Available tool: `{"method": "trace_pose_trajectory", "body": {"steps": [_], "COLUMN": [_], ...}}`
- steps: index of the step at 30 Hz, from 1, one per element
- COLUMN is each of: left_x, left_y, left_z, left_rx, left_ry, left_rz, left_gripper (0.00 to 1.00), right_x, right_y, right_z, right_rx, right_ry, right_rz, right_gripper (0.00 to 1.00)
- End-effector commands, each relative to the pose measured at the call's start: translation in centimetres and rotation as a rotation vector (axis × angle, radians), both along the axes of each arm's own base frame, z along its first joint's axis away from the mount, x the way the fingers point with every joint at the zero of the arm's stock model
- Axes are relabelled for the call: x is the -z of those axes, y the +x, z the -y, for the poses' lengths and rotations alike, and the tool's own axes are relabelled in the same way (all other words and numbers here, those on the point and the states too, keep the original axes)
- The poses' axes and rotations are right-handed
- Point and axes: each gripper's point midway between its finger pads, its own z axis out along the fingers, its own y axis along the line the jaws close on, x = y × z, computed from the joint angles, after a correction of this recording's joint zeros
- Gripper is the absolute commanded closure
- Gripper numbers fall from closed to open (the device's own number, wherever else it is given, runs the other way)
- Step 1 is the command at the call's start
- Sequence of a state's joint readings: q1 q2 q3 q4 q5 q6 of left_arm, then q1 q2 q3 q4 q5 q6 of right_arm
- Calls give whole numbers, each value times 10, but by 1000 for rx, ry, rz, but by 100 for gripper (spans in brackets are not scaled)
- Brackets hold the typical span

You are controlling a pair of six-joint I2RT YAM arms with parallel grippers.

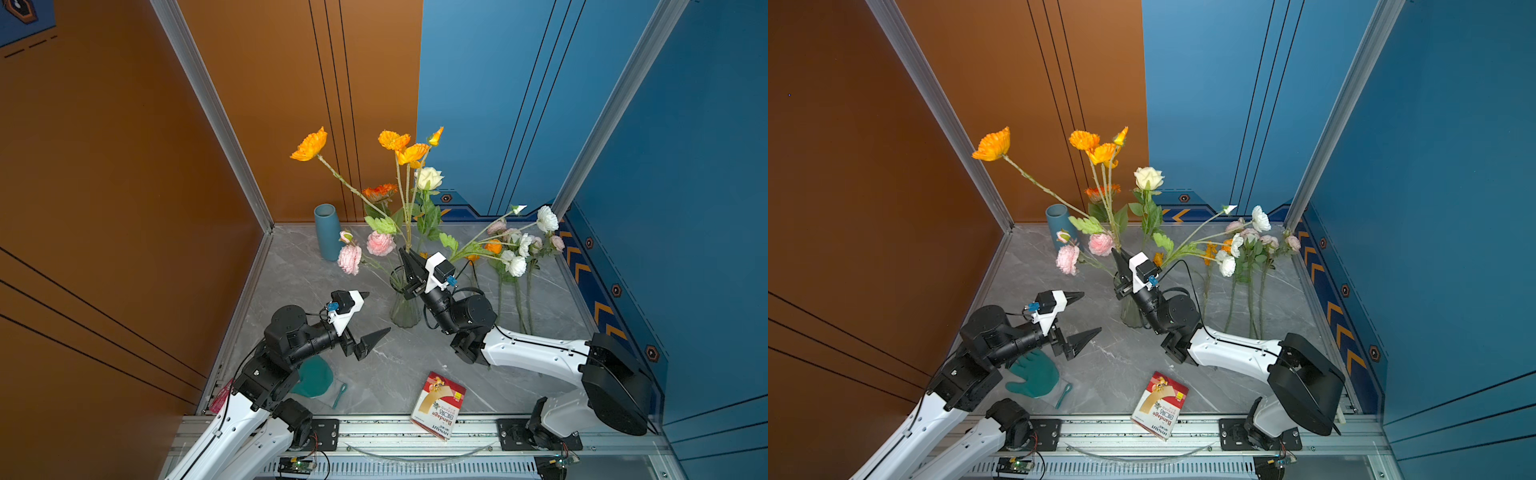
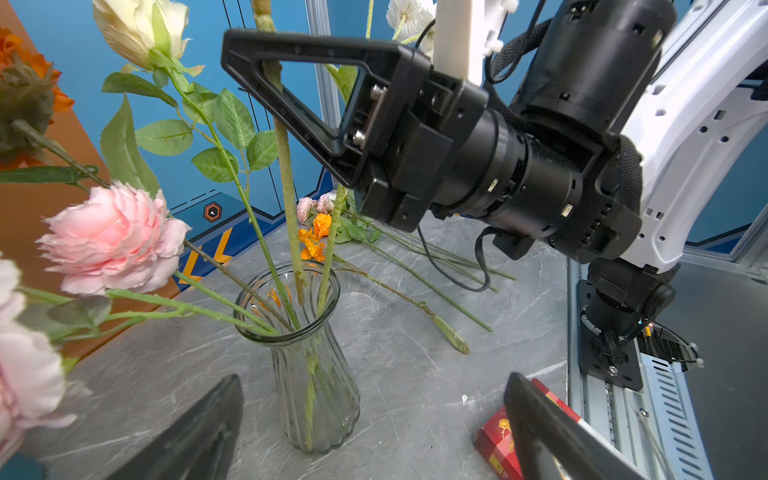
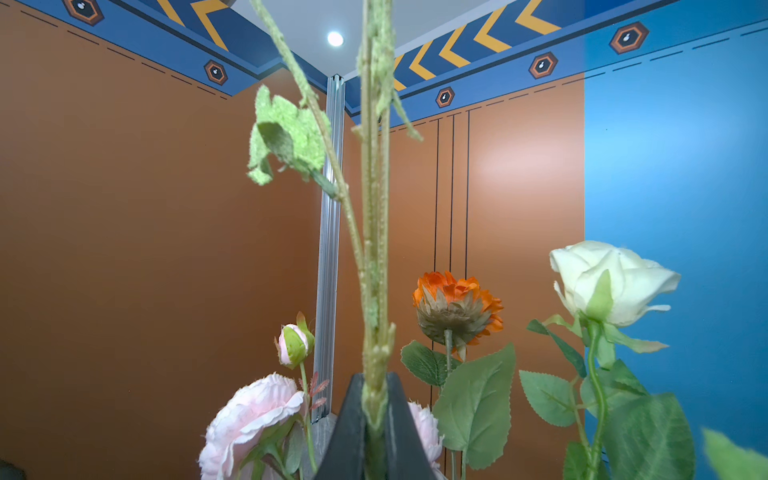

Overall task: Arrange the flowers into the vase
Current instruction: 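Lift the yellow poppies upright and carry them over the glass vase, then lower the yellow poppy stems into the glass vase with the right gripper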

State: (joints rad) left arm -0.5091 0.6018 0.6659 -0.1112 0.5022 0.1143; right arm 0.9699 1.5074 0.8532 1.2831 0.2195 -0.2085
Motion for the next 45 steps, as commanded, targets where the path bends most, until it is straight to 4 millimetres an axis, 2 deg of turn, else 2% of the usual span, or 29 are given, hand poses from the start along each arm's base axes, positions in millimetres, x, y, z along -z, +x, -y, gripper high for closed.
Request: {"method": "trace_pose_trajectory", "body": {"steps": [1,12,21,31,35,38,45], "left_x": [-2,-2,-1,-1,0,0,2], "left_y": [-2,-2,-3,-2,-1,-1,1], "left_z": [4,4,6,7,8,8,8], "left_rx": [37,43,56,61,66,67,63], "left_ry": [-34,-40,-41,-41,-40,-39,-37], "left_rz": [-9,-19,-27,-31,-38,-39,-43], "left_gripper": [2,2,2,2,2,2,2], "right_x": [-2,49,72,85,89,91,87], "right_y": [-1,24,39,35,32,31,25], "right_z": [7,-9,-2,-5,-5,-4,-4], "right_rx": [74,108,124,79,71,69,47], "right_ry": [17,-83,-87,-102,-109,-115,-116], "right_rz": [69,2,-57,-80,-85,-86,-74], "right_gripper": [100,100,100,93,81,76,75]}}
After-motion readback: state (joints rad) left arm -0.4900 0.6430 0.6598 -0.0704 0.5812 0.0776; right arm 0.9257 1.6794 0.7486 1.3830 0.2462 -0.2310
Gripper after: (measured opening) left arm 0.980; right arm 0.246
